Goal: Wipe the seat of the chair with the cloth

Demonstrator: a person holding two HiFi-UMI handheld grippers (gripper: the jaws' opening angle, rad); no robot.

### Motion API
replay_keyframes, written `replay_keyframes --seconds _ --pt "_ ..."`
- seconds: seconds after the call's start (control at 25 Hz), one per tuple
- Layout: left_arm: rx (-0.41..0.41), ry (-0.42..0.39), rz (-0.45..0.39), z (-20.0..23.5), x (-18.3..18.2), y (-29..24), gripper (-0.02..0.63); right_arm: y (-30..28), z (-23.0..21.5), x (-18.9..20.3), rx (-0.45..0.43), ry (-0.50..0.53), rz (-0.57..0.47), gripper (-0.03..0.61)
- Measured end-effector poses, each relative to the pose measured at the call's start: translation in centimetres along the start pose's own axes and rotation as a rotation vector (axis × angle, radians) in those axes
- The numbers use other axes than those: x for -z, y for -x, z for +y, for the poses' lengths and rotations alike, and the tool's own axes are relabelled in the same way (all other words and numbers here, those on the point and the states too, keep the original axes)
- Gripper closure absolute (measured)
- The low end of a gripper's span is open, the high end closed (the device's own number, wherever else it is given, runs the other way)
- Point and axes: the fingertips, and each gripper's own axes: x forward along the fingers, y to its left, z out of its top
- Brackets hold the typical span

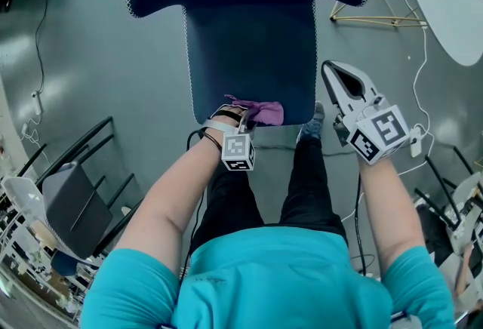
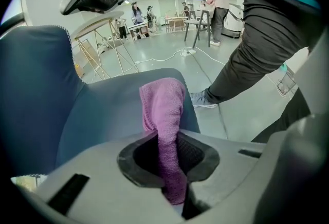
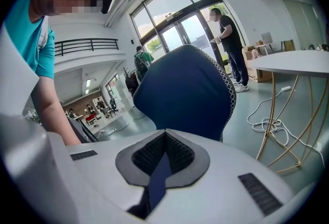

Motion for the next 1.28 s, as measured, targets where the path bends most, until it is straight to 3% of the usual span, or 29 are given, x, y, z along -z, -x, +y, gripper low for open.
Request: replay_keyframes --seconds 0.24,0.44,0.56,0.72,0.96,1.12,1.28 --pt "0.071 -0.017 -0.015 -3.4 -0.2 0.7 0.563 -0.2 -0.4 -0.2 0.002 -0.005 -0.007 0.582" --pt "0.237 -0.058 -0.009 -9.9 0.2 1.6 0.563 -0.6 -0.4 -0.1 0.002 -0.012 -0.012 0.581" --pt "0.254 -0.01 -0.017 -11.1 -0.1 2.4 0.561 -0.5 -1.0 -0.2 0.005 -0.018 -0.019 0.582" --pt "0.14 0.058 -0.074 -4.3 -2.9 3.2 0.561 -0.1 -2.8 -0.3 0.021 -0.031 -0.024 0.581" --pt "-0.058 0.09 -0.11 10.9 -6.2 1.8 0.563 1.0 -4.8 -0.4 0.047 -0.055 -0.034 0.581" --pt "-0.171 0.047 -0.107 20.6 -8.8 0.3 0.561 2.2 -6.9 -0.3 0.064 -0.073 -0.032 0.582" --pt "-0.231 -0.018 -0.086 27.5 -11.4 -1.6 0.561 3.2 -9.1 -0.1 0.083 -0.096 -0.035 0.583"
